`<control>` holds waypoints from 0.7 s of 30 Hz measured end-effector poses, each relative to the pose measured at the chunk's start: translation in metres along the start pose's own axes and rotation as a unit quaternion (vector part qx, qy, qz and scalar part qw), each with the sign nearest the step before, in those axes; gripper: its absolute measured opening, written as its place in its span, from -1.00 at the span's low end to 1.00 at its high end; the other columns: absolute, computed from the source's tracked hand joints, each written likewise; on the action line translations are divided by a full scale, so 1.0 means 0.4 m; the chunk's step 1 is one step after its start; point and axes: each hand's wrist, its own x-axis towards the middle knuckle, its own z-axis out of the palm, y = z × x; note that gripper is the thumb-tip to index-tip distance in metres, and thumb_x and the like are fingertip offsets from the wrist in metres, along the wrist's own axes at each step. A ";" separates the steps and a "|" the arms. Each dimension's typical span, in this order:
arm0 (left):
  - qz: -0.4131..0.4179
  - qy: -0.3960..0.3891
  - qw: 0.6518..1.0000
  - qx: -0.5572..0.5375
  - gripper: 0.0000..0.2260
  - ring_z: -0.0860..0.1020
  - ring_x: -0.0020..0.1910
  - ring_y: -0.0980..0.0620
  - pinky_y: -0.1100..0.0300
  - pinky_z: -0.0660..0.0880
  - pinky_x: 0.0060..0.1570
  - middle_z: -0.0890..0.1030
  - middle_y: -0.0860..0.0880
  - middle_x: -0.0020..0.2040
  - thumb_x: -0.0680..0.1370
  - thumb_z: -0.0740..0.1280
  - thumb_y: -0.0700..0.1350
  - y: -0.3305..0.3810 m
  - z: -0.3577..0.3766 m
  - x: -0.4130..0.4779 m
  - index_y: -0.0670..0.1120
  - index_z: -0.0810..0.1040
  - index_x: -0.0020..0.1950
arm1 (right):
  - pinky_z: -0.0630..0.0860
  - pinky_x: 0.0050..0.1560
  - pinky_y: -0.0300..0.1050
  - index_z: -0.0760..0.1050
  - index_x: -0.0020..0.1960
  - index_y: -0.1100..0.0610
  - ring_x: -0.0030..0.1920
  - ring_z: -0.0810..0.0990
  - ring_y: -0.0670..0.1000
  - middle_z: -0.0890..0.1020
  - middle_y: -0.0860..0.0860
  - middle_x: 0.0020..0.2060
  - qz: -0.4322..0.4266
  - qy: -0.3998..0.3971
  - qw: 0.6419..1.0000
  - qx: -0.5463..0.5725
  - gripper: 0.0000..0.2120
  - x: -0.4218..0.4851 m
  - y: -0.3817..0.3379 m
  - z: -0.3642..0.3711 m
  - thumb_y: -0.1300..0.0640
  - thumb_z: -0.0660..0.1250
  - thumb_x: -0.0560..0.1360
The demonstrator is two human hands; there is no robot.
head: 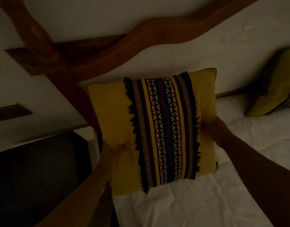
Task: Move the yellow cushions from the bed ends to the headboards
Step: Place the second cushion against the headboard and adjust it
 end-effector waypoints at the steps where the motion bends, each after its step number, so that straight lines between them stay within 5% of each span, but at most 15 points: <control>1: -0.004 -0.015 1.000 0.005 -0.43 0.57 0.01 0.15 0.12 0.54 -0.04 0.56 0.18 0.06 0.44 0.52 -0.15 0.005 0.022 0.012 0.15 0.37 0.35 | 0.55 -0.32 -0.11 0.49 0.22 0.10 -0.09 0.65 0.09 0.65 0.08 -0.05 0.001 0.000 1.000 -0.001 -0.58 0.016 -0.004 -0.010 0.34 0.45 0.41; 4: -0.003 -0.036 0.999 0.020 -0.38 0.55 0.13 0.05 0.04 0.52 0.13 0.53 0.02 0.25 0.47 0.49 -0.09 0.009 0.065 0.056 0.05 0.31 0.47 | 0.64 -0.06 0.20 0.47 0.31 0.17 0.09 0.65 0.26 0.65 0.19 0.07 -0.025 -0.022 0.999 0.020 -0.50 0.061 -0.028 -0.036 0.40 0.42 0.40; 7: -0.002 -0.025 0.999 0.030 -0.42 0.52 0.18 -0.05 -0.05 0.47 0.22 0.51 0.00 0.26 0.48 0.49 -0.13 0.022 0.113 0.101 -0.01 0.36 0.45 | 0.52 0.19 0.37 0.39 0.42 0.16 0.23 0.58 0.28 0.58 0.22 0.25 -0.040 -0.031 0.997 0.059 -0.38 0.102 -0.057 -0.060 0.42 0.42 0.41; 11: 0.022 -0.016 0.999 0.027 -0.62 0.52 0.12 -0.02 0.00 0.45 0.17 0.52 0.15 0.09 0.49 0.47 -0.20 0.030 0.153 0.156 0.15 0.45 0.17 | 0.51 0.19 0.40 0.42 0.40 0.18 0.22 0.58 0.30 0.58 0.25 0.25 -0.067 -0.015 0.993 0.097 -0.39 0.167 -0.087 -0.063 0.49 0.38 0.40; 13: 0.030 -0.015 0.999 0.040 -0.54 0.48 0.21 -0.03 -0.02 0.42 0.29 0.49 0.08 0.17 0.49 0.46 -0.21 0.031 0.180 0.175 0.06 0.40 0.31 | 0.51 0.17 0.42 0.43 0.39 0.20 0.21 0.58 0.31 0.58 0.27 0.23 -0.068 -0.012 0.992 0.107 -0.38 0.201 -0.093 -0.066 0.54 0.33 0.38; 17: 0.034 -0.009 0.998 0.052 -0.59 0.48 0.20 0.01 0.06 0.38 0.31 0.48 0.08 0.13 0.50 0.45 -0.21 0.020 0.239 0.206 0.01 0.42 0.28 | 0.56 0.12 0.33 0.46 0.37 0.17 0.18 0.61 0.23 0.62 0.20 0.18 -0.064 0.010 0.988 0.141 -0.32 0.272 -0.071 -0.083 0.61 0.27 0.33; 21: 0.044 -0.021 0.997 0.066 -0.50 0.44 0.20 0.06 0.16 0.34 0.24 0.44 0.06 0.20 0.50 0.45 -0.20 0.002 0.296 0.242 -0.02 0.34 0.38 | 0.61 -0.13 -0.02 0.50 0.31 0.02 0.04 0.66 0.01 0.68 -0.02 0.05 -0.048 0.023 0.983 0.178 -0.30 0.321 -0.033 -0.109 0.61 0.20 0.34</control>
